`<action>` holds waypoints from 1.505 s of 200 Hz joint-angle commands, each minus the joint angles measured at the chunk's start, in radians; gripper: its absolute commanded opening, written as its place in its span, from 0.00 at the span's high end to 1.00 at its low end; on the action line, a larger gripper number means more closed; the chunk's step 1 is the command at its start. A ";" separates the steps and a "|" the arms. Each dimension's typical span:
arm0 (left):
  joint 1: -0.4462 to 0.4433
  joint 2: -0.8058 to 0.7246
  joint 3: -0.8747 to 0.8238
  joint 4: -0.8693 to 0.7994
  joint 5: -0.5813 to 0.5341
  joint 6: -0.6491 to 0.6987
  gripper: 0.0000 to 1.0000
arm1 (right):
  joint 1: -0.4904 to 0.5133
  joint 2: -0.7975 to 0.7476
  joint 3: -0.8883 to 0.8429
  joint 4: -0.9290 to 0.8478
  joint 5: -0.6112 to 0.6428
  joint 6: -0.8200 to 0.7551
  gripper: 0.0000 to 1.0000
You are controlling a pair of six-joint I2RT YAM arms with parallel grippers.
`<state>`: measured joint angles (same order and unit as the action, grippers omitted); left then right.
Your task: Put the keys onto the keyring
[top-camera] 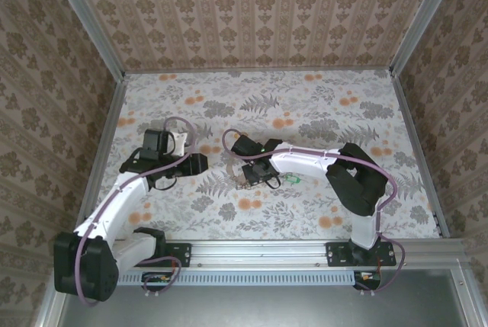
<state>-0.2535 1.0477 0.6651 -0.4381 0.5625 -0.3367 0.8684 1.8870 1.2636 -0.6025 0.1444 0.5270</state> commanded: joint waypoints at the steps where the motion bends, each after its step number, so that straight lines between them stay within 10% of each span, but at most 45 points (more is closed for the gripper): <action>1: 0.004 -0.018 -0.015 0.023 0.030 0.027 0.52 | -0.002 0.018 0.023 -0.023 -0.016 -0.007 0.81; 85: 0.005 -0.014 -0.023 0.029 0.036 0.032 0.52 | -0.002 0.042 0.044 -0.036 -0.019 -0.005 0.74; 177: 0.003 -0.025 -0.021 0.028 0.040 0.032 0.52 | -0.002 0.018 0.018 0.007 -0.032 -0.028 0.94; 301: -0.066 -0.190 -0.030 0.296 0.267 0.391 0.51 | -0.018 -0.418 -0.344 0.641 -0.295 -0.638 1.00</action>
<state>-0.3023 0.8639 0.6361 -0.2047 0.7361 -0.0948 0.8589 1.5208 0.9318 -0.0616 -0.0715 0.0780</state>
